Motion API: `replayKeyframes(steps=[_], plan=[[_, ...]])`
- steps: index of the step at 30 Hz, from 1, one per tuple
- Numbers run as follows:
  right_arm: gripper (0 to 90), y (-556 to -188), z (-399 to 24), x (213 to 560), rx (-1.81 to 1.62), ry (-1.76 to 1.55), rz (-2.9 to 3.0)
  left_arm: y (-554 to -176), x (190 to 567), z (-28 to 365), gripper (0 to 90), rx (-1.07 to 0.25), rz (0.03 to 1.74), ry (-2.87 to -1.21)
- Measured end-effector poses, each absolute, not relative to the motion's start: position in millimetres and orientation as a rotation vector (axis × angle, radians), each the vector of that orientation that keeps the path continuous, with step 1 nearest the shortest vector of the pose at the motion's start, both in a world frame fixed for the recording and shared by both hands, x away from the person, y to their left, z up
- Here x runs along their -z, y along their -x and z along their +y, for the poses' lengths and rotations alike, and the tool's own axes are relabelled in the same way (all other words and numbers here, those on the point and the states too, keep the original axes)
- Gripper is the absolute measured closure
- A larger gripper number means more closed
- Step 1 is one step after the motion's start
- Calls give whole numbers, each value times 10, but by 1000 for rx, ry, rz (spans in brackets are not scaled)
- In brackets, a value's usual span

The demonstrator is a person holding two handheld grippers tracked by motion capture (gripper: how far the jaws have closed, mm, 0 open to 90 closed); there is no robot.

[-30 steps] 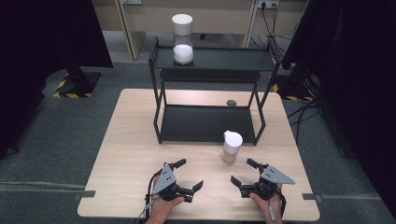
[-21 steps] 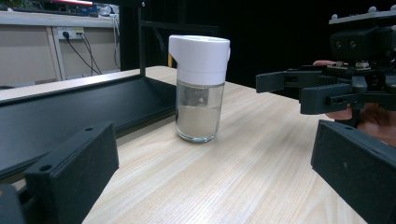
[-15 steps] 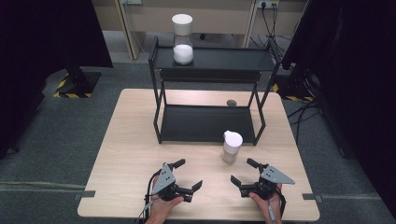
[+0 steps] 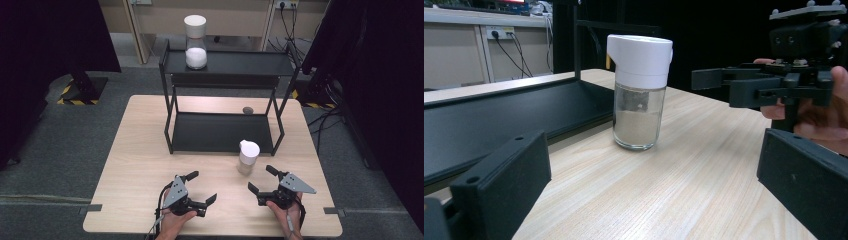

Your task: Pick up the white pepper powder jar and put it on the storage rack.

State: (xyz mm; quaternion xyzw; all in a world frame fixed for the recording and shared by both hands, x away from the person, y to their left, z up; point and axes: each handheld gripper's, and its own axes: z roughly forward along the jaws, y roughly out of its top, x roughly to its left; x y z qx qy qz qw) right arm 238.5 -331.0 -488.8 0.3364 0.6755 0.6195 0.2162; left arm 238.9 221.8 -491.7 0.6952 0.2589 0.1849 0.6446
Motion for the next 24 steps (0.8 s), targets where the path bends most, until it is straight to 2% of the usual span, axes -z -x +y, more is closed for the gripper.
replayKeyframes(steps=[24], plan=[[14,-2691,-3112,4813,-1654,-947,1849,-2401,4932,2237,2,-413,608,-1578]])
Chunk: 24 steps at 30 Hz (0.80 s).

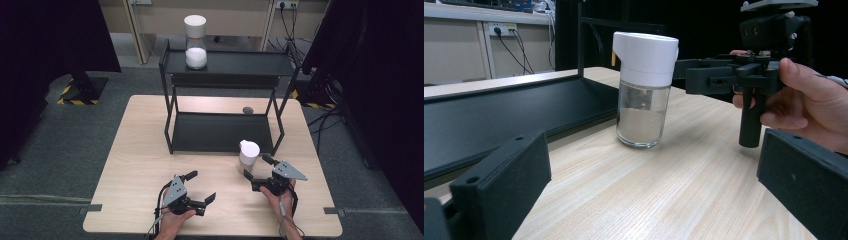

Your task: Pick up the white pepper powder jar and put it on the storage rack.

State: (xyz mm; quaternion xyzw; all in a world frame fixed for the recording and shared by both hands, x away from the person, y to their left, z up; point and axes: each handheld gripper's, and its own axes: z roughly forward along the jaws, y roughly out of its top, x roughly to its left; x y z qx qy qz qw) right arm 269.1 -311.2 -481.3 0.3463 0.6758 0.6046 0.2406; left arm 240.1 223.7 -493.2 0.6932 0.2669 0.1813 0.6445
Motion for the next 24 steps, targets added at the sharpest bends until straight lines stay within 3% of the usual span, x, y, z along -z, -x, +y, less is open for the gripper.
replayKeyframes(steps=[14,24], plan=[[34,-2847,-2993,4793,-1616,-942,1858,-2405,4936,2245,2,-413,615,-1576],[130,-2932,-2942,4781,-1592,-946,1864,-2407,4936,2252,2,-412,620,-1573]])
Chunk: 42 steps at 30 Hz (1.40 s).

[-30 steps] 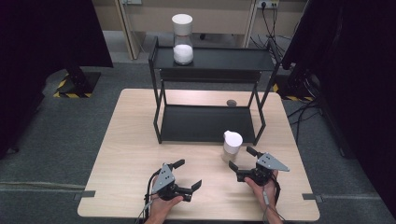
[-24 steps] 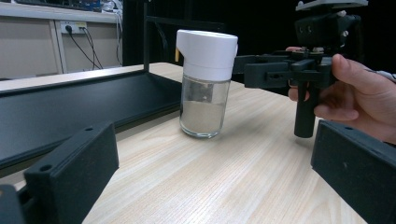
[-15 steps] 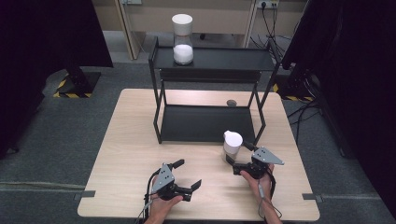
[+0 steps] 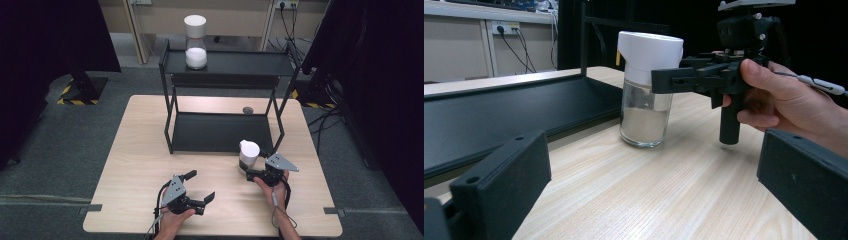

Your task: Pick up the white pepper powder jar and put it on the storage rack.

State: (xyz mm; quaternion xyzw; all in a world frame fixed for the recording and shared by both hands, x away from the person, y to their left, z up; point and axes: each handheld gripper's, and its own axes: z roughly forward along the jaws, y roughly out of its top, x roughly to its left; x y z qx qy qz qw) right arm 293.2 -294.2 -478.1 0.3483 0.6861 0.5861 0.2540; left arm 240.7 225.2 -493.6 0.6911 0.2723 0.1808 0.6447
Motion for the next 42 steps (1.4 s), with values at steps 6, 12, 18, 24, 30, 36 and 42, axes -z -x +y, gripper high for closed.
replayKeyframes(steps=[6,12,18,24,30,36,42], plan=[[183,-2960,-2898,4756,-1564,-955,1880,-2408,4938,2252,2,-409,622,-1573],[229,-2988,-2876,4742,-1552,-960,1893,-2407,4940,2251,2,-408,625,-1572],[304,-2996,-2845,4726,-1527,-954,1907,-2411,4940,2256,2,-407,626,-1571],[307,-2967,-2842,4714,-1515,-932,1905,-2409,4941,2259,2,-408,626,-1568],[307,-2923,-2874,4669,-1535,-916,1887,-2411,4943,2262,3,-407,628,-1567],[307,-2889,-2917,4591,-1564,-902,1879,-2412,4947,2259,3,-406,628,-1569],[307,-2869,-2939,4532,-1565,-895,1879,-2412,4948,2259,3,-406,626,-1570]])
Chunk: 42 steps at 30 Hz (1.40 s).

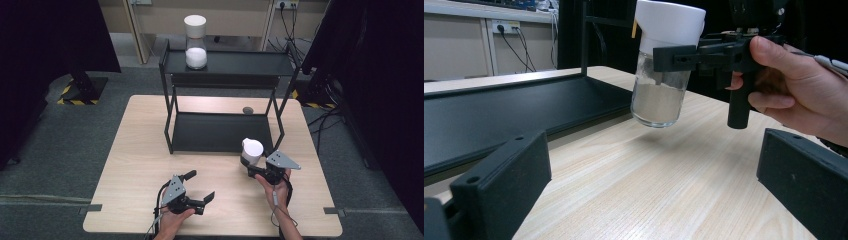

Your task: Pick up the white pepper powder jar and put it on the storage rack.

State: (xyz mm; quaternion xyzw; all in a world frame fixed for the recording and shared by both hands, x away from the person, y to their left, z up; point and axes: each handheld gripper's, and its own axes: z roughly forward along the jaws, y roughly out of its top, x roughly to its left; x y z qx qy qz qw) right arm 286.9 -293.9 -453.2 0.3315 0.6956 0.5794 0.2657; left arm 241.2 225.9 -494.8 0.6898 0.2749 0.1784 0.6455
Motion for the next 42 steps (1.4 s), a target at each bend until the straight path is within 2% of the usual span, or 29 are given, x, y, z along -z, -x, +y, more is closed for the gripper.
replayKeyframes(steps=[17,42], plan=[[307,-2800,-2953,4336,-1581,-869,1878,-2412,4952,2256,3,-406,623,-1570],[308,-2812,-2889,3794,-1619,-771,1914,-2410,4953,2258,3,-407,625,-1570]])
